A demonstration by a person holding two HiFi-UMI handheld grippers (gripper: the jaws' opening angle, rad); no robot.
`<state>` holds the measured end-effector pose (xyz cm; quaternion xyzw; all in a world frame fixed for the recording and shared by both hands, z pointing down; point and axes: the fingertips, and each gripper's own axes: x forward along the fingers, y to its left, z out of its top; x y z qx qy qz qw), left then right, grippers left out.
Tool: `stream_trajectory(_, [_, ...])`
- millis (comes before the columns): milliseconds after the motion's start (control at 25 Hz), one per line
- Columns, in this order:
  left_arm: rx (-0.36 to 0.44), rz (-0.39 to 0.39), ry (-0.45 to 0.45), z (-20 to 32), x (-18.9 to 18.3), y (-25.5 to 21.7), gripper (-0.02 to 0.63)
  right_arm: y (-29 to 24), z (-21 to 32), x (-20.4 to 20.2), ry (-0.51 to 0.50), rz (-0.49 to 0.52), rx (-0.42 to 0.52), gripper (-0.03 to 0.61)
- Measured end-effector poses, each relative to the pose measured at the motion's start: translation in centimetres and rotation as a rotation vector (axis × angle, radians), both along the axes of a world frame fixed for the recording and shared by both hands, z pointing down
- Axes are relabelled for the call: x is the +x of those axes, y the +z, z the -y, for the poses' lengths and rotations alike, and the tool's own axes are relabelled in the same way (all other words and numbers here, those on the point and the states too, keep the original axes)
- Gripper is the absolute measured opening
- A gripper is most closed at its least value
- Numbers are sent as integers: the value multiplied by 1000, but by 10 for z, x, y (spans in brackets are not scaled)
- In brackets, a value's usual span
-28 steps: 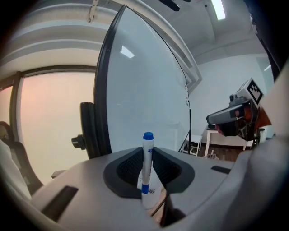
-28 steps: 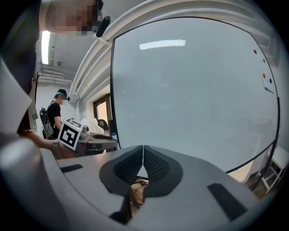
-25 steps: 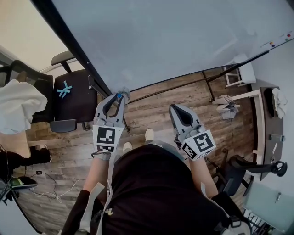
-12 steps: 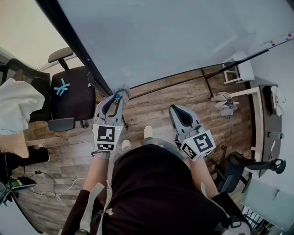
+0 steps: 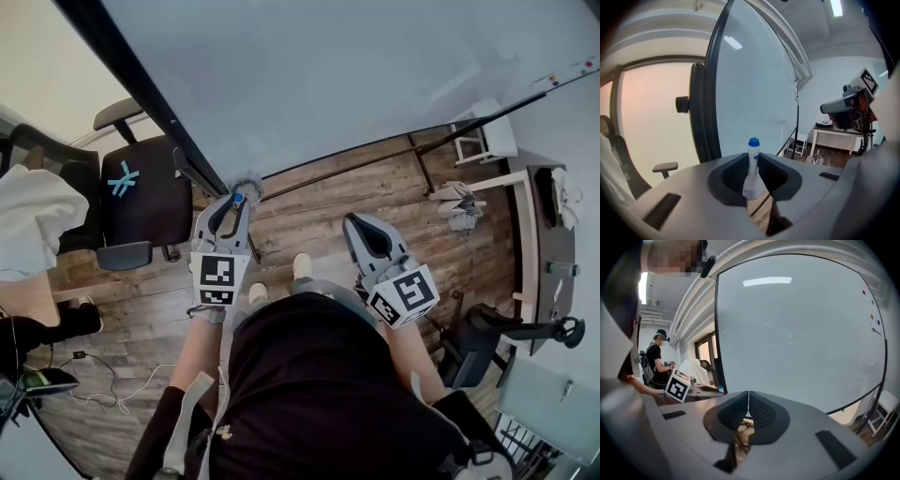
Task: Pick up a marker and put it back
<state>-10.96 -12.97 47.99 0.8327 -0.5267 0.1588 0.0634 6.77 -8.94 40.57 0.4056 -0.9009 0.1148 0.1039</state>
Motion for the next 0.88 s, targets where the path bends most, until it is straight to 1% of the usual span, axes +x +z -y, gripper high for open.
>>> stream_trajectory(280, [-18,12,-8,0,0,9,74,0,-1,4,6,-5,-1,17])
stream_trajectory(640, [-18,22,-21,0,0,11,75,2,0,6,4,-3,-4,17])
stream_trajectory(880, [-19,23,-22,0,0,10,94,0,1,6,4,-1,0,17])
